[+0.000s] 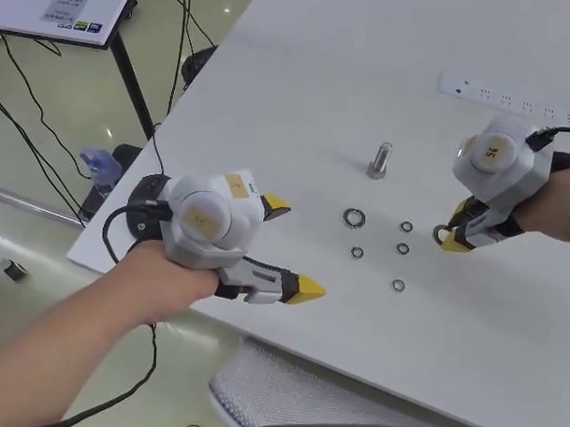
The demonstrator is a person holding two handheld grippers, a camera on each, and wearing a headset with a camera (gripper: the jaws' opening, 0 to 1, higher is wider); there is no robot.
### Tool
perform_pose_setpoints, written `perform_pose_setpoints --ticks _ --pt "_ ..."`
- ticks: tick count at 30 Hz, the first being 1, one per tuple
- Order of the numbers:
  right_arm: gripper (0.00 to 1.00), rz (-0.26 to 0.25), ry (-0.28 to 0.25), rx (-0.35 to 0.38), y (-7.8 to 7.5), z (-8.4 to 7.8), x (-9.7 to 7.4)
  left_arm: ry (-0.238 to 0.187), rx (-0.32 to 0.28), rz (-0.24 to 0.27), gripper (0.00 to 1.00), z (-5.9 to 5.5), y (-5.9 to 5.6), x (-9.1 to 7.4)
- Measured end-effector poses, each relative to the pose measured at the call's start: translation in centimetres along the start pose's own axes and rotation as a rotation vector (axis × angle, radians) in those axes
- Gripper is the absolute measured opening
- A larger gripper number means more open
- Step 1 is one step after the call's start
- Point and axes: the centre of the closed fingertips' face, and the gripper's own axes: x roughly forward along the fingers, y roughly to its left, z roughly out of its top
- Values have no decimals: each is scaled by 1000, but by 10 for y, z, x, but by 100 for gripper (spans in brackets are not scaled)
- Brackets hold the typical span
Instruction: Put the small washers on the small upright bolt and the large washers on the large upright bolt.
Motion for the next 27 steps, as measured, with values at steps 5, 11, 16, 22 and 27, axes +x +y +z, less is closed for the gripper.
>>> perform_pose_setpoints --ticks 5,11,16,22,27 --pt "22 -9 -7 2 -11 8 -9 -1 -1 1 70 0 1 1" --pt "22 -8 -17 11 -23 18 -15 -1 -3 -1 69 -1 2 2" --pt "22 -7 -14 7 -32 27 -17 -1 -5 -2 69 -1 4 3" --pt "22 -8 -15 5 -50 38 -18 2 -12 -5 68 -2 6 3" --pt "22 -15 -16 -1 -60 46 -16 -7 -18 -5 68 0 8 3"
